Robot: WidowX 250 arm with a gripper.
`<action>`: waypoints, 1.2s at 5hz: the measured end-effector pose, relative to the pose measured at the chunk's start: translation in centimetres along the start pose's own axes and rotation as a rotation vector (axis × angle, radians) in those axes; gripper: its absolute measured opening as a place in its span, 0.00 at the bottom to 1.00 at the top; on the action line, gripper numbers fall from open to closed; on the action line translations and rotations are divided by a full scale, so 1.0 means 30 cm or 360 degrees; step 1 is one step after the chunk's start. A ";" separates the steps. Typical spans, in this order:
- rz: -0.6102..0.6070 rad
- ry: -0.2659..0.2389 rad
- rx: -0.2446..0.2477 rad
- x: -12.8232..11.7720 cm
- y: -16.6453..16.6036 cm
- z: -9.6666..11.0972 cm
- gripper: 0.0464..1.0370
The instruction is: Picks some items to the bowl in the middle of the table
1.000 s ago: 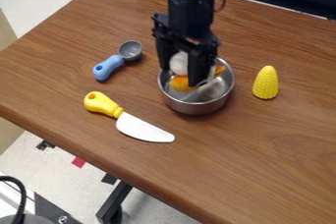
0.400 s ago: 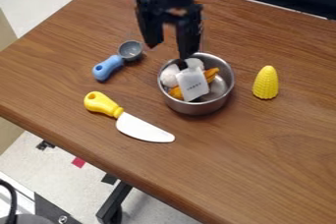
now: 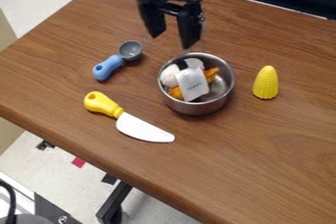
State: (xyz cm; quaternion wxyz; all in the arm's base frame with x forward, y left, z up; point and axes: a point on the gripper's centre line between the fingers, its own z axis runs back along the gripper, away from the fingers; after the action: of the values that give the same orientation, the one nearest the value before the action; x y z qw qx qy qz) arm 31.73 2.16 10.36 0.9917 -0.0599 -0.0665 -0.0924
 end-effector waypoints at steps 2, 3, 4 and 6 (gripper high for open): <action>0.0119 -0.0020 0.0006 0.103 -0.030 0.061 0.96; 0.0190 -0.0023 0.0014 0.153 -0.008 0.060 0.96; 0.0211 -0.0002 0.0027 0.158 0.000 0.048 0.96; 0.0237 -0.0007 0.0032 0.200 -0.022 0.028 0.96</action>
State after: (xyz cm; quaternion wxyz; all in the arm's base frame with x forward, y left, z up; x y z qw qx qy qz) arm 37.34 0.56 12.12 0.9962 -0.0549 -0.0649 -0.0178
